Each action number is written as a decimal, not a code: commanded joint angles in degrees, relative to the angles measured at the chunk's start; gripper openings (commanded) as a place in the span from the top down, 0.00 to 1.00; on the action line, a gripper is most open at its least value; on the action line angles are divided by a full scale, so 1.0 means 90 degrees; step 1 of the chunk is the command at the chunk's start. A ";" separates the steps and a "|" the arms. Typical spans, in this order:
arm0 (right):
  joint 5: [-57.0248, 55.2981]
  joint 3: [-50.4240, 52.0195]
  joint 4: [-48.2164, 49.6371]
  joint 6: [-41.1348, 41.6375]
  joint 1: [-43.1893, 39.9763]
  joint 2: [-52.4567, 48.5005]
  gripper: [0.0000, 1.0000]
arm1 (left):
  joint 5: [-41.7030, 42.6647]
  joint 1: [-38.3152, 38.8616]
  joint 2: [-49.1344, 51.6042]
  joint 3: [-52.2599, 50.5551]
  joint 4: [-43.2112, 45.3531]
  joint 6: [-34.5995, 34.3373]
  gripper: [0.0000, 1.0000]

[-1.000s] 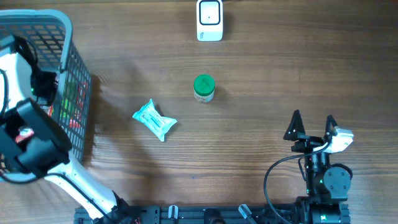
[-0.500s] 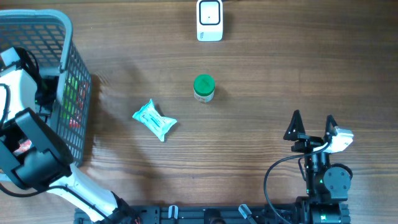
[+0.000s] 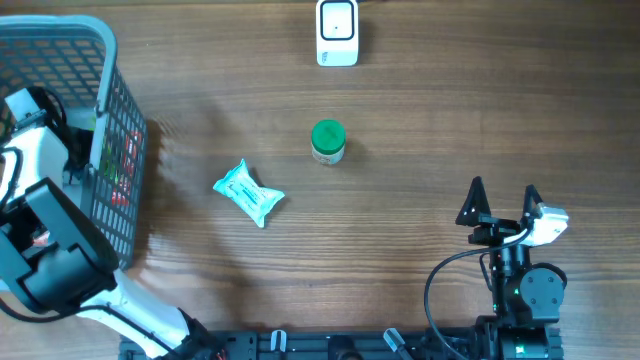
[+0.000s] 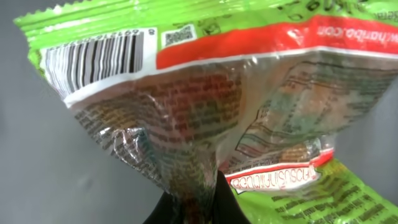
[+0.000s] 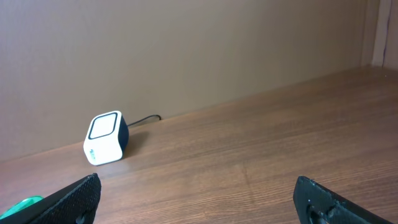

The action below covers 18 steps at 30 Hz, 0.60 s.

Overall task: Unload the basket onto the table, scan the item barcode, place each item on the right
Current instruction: 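Reach into the basket and grasp the green candy bag with the left gripper, then hold the candy bag under the scanner, then drop it on the table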

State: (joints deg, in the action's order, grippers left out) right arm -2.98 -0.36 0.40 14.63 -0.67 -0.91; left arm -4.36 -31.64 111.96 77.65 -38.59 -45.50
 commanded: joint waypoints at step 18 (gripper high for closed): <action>0.0068 0.0007 0.0022 -0.0104 0.0024 0.0012 0.00 | 0.0746 0.0826 -0.5175 0.2327 -0.2569 -0.0189 0.96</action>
State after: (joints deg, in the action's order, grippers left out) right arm -2.98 -0.36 0.40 14.63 -0.67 -0.91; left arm -1.74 -31.05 65.49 98.45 -60.93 -46.24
